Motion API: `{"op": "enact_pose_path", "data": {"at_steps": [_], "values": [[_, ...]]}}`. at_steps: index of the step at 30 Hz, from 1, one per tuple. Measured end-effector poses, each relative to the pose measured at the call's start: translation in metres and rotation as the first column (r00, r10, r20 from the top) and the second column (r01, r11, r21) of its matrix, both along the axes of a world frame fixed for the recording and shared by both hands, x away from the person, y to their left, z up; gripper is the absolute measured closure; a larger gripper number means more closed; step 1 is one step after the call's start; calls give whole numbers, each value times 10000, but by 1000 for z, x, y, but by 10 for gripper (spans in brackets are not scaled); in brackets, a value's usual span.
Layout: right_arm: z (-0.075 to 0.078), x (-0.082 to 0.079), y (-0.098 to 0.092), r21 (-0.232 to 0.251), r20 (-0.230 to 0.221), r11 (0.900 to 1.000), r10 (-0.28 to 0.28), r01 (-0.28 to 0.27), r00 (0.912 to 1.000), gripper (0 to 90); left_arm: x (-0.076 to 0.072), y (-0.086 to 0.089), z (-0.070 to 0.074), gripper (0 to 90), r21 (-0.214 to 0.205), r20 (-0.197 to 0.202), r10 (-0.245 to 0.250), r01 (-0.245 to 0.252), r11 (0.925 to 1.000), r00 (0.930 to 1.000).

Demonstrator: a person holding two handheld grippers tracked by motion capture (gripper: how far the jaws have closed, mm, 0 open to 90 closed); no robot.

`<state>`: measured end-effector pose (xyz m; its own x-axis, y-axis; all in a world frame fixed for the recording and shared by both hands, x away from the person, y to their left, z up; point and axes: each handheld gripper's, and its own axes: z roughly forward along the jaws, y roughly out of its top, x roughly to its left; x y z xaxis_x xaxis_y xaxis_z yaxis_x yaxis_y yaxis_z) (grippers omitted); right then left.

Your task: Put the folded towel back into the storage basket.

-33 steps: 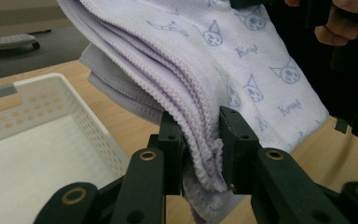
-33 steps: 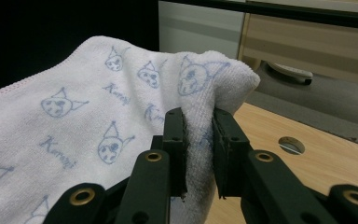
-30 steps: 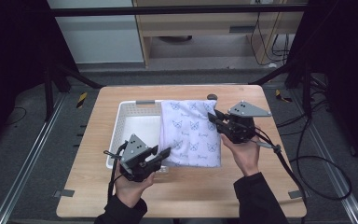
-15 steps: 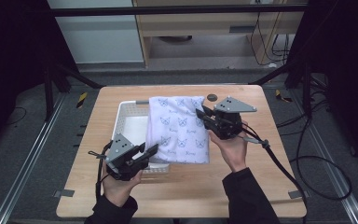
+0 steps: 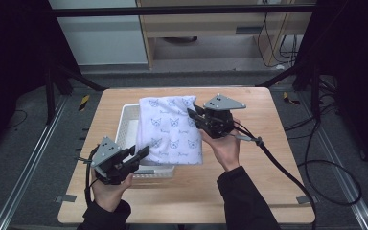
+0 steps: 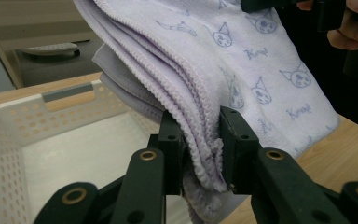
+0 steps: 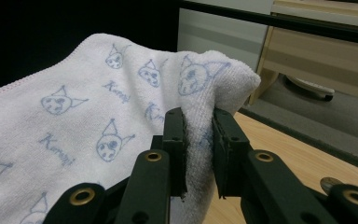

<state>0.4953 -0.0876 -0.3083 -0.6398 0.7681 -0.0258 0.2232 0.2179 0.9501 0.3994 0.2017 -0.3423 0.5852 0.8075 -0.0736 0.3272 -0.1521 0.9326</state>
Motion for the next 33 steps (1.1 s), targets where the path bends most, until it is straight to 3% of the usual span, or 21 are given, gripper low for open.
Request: {"op": "enact_pose_path", "data": {"at_steps": [16,33], "values": [[9,14,36,-172,160,9995,267,-264,9995,770,5,30,3,711,-393,-46,665,-666,9970,9978],[-6,36,70,-258,-111,9985,488,-491,9987,770,15,54,-8,711,-230,-297,1456,-1463,9890,9889]]}}
